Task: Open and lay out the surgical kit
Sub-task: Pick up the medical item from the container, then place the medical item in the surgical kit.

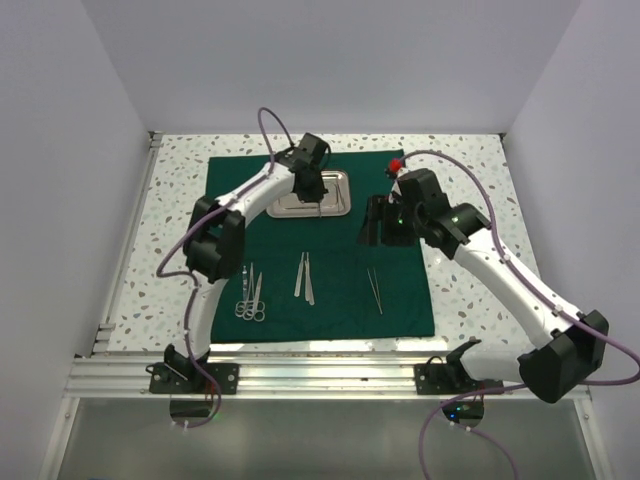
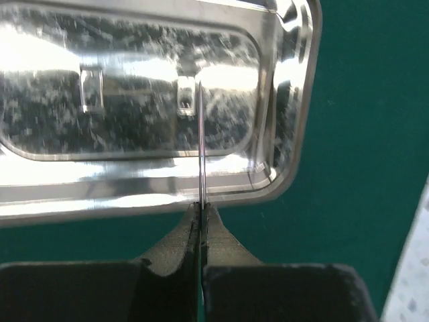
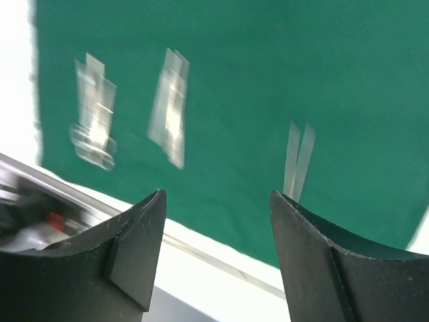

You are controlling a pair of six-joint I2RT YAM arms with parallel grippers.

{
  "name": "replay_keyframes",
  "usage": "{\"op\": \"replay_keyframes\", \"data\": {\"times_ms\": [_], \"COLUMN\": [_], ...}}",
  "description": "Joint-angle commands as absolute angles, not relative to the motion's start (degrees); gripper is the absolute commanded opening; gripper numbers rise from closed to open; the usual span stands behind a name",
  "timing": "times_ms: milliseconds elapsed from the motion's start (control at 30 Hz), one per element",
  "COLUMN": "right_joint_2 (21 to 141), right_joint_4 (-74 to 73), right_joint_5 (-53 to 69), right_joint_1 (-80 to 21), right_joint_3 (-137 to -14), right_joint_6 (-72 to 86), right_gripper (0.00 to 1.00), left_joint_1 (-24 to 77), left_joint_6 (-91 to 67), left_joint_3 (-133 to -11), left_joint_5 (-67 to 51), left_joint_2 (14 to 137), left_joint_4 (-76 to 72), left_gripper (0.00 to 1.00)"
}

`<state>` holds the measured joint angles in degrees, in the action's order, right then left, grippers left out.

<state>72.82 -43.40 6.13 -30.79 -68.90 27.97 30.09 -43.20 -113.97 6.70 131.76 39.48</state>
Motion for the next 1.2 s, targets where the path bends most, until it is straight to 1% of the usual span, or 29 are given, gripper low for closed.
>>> {"op": "replay_keyframes", "data": {"times_ms": [0,100,233,467,567,1067,1167], "right_joint_2": [74.8,77.1,80.8,85.4,86.2,88.9,90.0], "right_joint_4": [-34.0,-29.5,-26.0,-22.0,-20.9,-16.5,-15.4], "right_joint_5": [11.7,14.4,15.7,16.4,17.0,18.1,17.9], "right_joint_1": [-30.4,-30.4,-30.3,-30.5,-30.4,-31.3,-32.3], "right_joint_3": [-71.3,-70.8,-71.1,-74.9,-75.8,-72.3,-72.3], "right_joint_6": [33.3,37.0,39.2,40.9,41.9,45.3,46.1], "right_gripper": [0.67,0.67,0.66,0.64,0.64,0.61,0.57], "left_joint_1": [30.4,30.8,31.6,33.7,34.0,34.4,34.4], "left_joint_6": [-48.3,-50.4,-51.0,-53.1,-52.5,-52.6,-52.6], "left_joint_3": [-103.9,-97.3,-92.8,-83.9,-83.4,-83.5,-83.1], "left_joint_5": [0.3,-4.3,-7.7,-10.0,-9.8,-11.6,-12.0], "left_joint_2": [117.2,110.2,102.9,95.3,94.0,90.8,90.2], "left_joint_4": [30.7,27.8,27.2,26.1,27.2,29.1,29.3], "left_gripper": [0.0,0.0,0.0,0.0,0.0,0.0,0.0]}}
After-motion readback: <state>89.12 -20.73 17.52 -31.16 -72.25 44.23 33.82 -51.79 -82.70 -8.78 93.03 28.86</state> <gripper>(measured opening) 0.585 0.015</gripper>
